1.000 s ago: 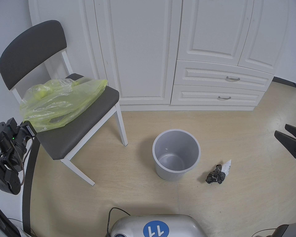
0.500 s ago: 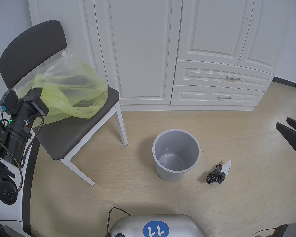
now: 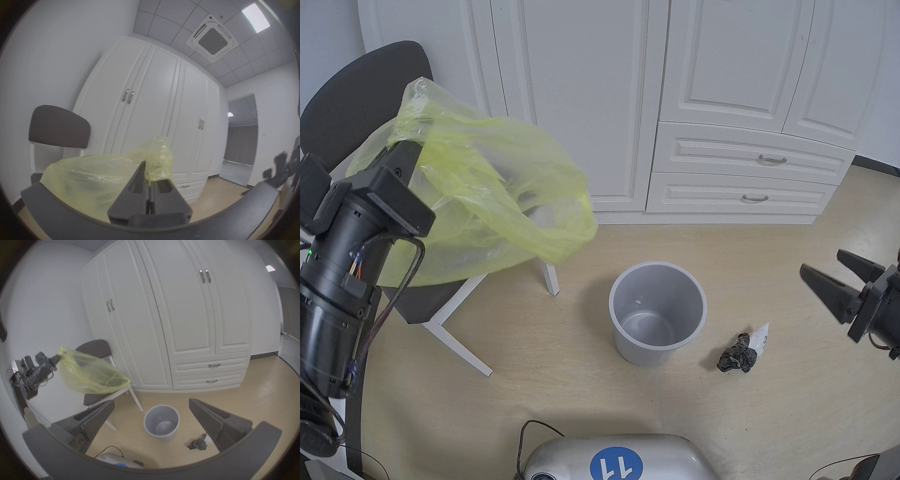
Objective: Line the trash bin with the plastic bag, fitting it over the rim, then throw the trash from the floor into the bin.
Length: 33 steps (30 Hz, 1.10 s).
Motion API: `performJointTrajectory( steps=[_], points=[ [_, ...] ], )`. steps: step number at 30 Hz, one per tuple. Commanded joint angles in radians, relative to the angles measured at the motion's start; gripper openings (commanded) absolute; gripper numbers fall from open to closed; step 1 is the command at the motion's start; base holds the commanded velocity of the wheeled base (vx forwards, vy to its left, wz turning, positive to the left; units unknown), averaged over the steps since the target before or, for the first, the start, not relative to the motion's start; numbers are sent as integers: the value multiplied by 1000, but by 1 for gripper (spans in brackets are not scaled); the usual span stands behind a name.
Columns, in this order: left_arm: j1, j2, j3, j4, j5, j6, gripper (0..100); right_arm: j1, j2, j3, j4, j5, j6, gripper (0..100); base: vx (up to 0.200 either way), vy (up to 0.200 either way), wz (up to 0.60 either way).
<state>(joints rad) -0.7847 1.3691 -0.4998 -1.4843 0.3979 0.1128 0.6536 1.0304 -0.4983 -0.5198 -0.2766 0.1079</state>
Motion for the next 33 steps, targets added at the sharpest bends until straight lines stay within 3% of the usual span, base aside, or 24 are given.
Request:
performJointTrajectory(
  steps=[1, 19, 24, 26, 29, 33],
  points=[
    [-111, -38, 15, -4, -2, 7, 0, 47, 66, 27, -14, -9, 9, 100, 0, 0, 0],
    [-277, -33, 67, -13, -13, -41, 0, 92, 149, 9, -14, -7, 144, 100, 0, 0, 0],
    [-283, -41, 101, -13, -68, -58, 0, 92, 146, -6, -11, -7, 164, 100, 0, 0, 0],
    [-285, -51, 144, -45, -142, -67, 0, 95, 148, -25, 1, -6, 210, 100, 0, 0, 0],
    [-285, -65, 159, -47, -188, -68, 0, 98, 155, -28, 12, 5, 228, 100, 0, 0, 0],
    [-285, -68, 155, -47, -191, -71, 0, 124, 155, -19, 57, 14, 230, 100, 0, 0, 0]
  ],
)
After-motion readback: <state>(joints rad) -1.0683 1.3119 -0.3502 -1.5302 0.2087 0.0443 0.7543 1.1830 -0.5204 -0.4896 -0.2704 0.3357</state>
